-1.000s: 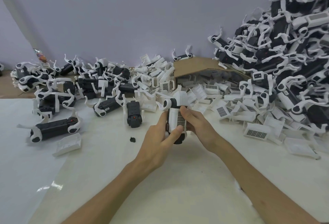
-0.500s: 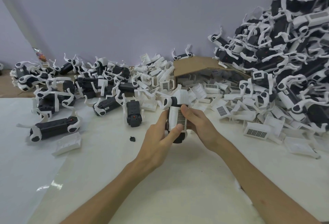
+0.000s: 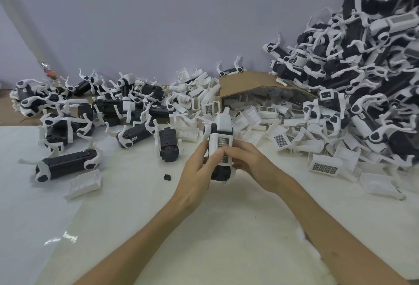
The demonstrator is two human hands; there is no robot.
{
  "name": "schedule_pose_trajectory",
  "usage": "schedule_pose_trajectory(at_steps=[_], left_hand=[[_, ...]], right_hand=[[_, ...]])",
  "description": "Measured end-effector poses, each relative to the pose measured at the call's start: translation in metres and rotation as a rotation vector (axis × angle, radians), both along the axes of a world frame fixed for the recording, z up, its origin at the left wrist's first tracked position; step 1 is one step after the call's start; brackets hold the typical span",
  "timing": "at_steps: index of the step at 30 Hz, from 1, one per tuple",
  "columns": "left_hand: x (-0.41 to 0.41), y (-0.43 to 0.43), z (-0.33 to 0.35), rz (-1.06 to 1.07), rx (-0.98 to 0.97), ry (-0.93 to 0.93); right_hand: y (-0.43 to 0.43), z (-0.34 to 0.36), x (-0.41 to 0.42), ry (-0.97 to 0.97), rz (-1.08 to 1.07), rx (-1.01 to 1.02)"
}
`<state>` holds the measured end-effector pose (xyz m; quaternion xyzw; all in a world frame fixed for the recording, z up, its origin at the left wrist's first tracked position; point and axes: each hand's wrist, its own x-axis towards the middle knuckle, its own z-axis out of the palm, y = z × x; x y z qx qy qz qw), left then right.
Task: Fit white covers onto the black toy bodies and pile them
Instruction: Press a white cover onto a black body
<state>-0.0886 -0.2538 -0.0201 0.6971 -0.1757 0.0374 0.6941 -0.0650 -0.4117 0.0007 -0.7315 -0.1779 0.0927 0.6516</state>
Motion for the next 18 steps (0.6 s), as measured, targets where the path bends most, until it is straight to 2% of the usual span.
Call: schedule_pose_trajectory(at_steps=[5,18], left_hand=[[0.0042,0.0036,0.0041,0.053,-0.021,0.094],[0.0015,0.0028,0.0055,0.097,-0.022,0.090]], right_hand=[[0.0008,-0.0017,-0.0008,-0.039,0.058,-0.093],[0.0033,0.0018,-0.0043,-0.062,0.041,-0.137]])
